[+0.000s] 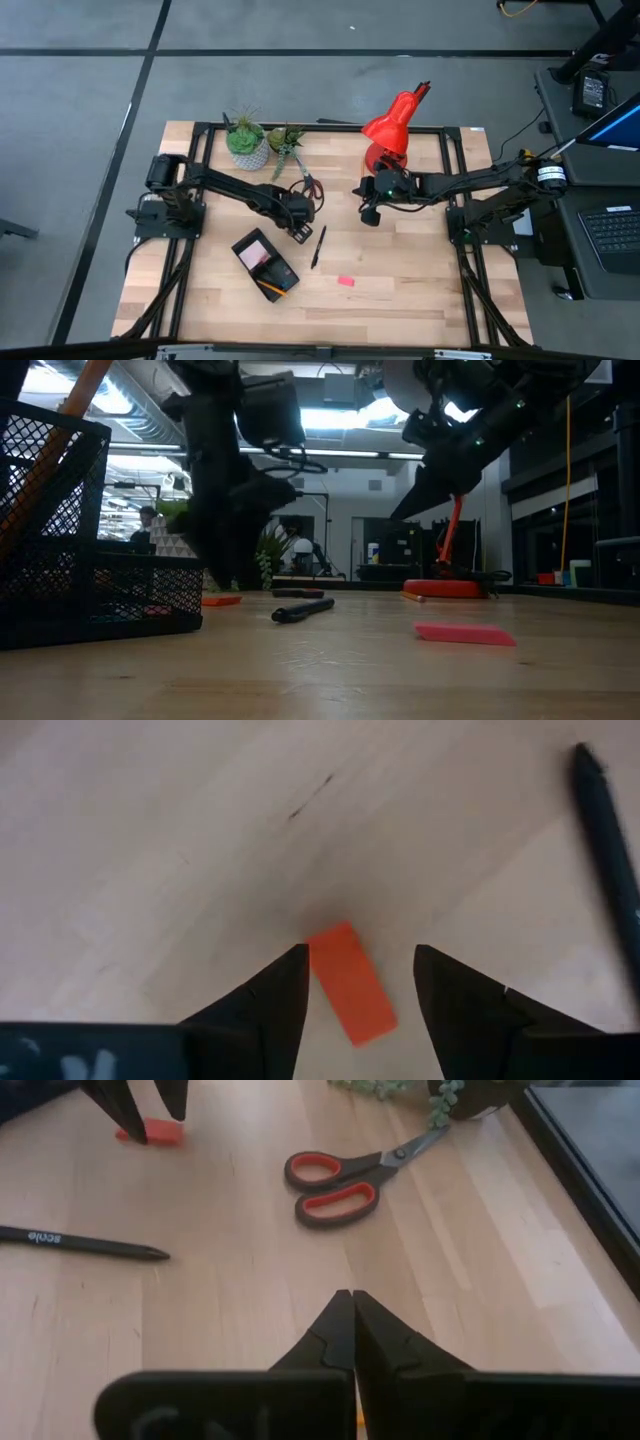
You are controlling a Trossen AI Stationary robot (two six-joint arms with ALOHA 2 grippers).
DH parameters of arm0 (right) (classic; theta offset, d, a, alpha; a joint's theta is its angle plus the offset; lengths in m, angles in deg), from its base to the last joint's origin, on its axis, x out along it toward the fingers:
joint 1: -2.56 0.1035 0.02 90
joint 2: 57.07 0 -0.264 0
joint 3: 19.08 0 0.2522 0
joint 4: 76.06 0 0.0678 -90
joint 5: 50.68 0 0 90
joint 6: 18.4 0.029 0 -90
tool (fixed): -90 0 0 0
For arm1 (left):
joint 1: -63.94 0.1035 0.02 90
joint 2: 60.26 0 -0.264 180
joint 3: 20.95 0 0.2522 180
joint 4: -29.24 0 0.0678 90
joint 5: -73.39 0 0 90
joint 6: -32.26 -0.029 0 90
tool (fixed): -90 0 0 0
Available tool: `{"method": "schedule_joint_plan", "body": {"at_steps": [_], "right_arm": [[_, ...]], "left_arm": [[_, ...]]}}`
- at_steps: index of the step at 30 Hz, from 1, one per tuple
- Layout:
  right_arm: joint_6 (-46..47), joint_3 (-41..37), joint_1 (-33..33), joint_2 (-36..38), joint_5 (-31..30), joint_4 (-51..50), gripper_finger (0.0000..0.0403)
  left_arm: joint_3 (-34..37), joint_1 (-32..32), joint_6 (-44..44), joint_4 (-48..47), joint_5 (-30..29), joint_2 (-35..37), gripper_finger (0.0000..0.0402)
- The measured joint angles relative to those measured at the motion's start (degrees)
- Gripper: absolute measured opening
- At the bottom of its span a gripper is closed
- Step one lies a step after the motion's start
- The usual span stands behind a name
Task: Pick and place office supplies into organizer
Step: Put the orange eraser into the black desk organizer
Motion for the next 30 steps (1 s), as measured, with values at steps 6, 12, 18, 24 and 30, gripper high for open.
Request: {"method": "schedule_joint_plan", "body": {"at_steps": [6, 12, 18, 24, 30], "right_arm": [[0.1, -0.9, 0.1, 0.0, 0.0, -0.8, 0.0001], [0.2, -4.1, 0.1, 0.0, 0.0, 1.4, 0.0001], [0.0, -6.3, 0.1, 0.0, 0.0, 3.3, 0.0001], [0.0, -6.4, 0.1, 0.0, 0.0, 4.2, 0.0001], [0.0, -6.4, 0.1, 0.0, 0.0, 4.3, 0.0001]], "left_arm": [[-0.3, -0.7, 3.3, 0.1, -0.9, -3.2, 0.0176], [-0.2, -0.7, 6.1, 0.1, -0.8, -3.4, 0.0175], [-0.4, -0.7, 6.2, 0.1, -0.7, -3.4, 0.0174], [-0.3, -0.8, 6.2, 0.2, -2.3, -3.4, 0.0174], [-0.3, -0.8, 6.2, 0.2, -2.6, -3.5, 0.0173]]}}
